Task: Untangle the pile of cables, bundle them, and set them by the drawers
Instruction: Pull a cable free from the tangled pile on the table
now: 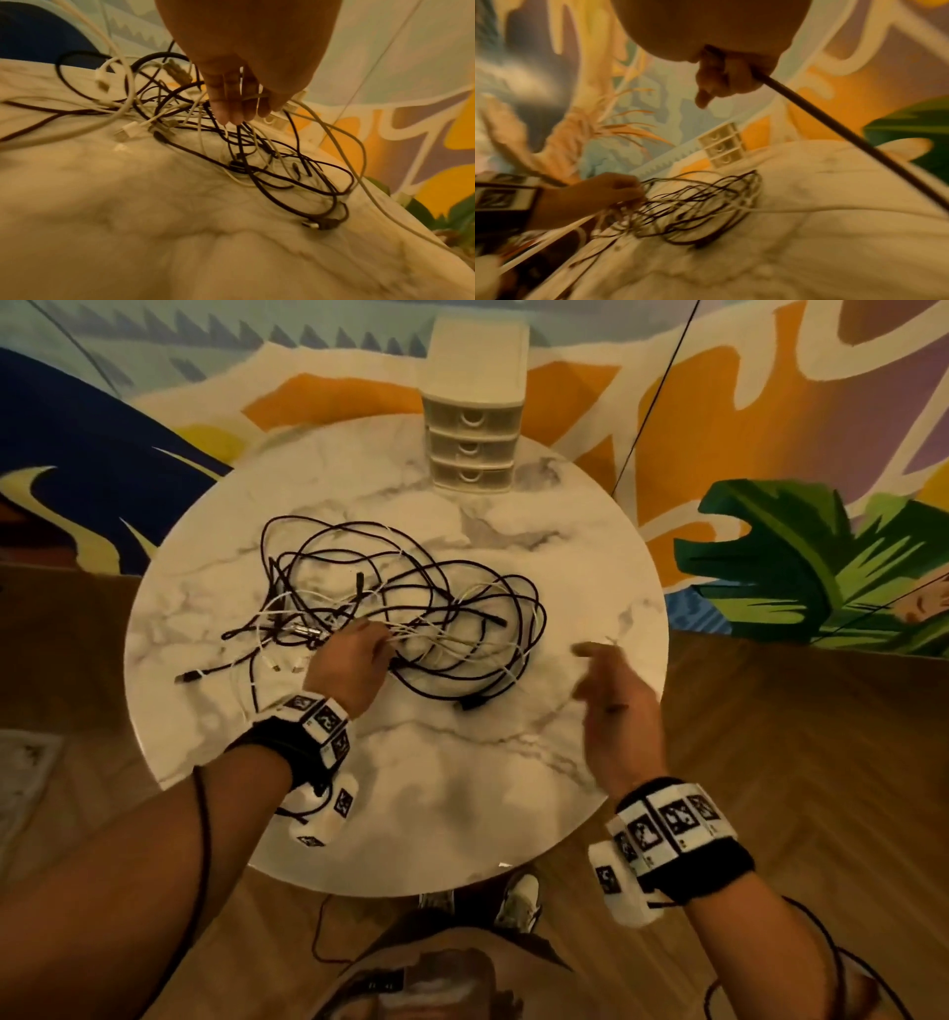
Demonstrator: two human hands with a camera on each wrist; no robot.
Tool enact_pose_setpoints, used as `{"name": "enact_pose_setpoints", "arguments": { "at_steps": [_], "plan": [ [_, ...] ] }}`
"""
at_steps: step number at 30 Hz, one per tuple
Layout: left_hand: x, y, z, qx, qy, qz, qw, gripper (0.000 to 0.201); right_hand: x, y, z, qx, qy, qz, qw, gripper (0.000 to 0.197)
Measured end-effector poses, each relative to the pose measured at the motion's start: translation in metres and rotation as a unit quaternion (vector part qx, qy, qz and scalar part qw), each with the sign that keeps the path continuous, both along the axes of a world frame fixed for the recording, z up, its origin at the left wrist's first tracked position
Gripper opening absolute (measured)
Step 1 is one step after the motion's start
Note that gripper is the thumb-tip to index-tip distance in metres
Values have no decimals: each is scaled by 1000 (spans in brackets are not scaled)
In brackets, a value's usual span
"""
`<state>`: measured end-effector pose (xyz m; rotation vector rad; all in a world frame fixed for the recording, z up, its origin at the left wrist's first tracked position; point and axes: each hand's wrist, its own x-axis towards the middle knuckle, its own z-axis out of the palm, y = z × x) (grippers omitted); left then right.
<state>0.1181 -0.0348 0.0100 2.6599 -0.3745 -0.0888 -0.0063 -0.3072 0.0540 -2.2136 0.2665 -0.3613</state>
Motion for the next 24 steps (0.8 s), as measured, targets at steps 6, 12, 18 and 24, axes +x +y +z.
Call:
{"name": "enact_pose_setpoints", "arguments": {
  "at_steps": [6,12,18,24],
  "plan": [
    [-40,-18,4,-15,-21,-52,998,14,39,57,-28,-52,267,239,932,31],
    [-39,-7,-1,-1,68,-31,997,18,39,49,-11,-124,185,205,953,18],
    [-1,-7,3,-17,2,62,998,19,30,40,28,-117,-4,127,985,26],
    [-12,-1,-7,-18,-47,23,998,20,9,11,17,-130,-30,88,987,29]
  ]
}}
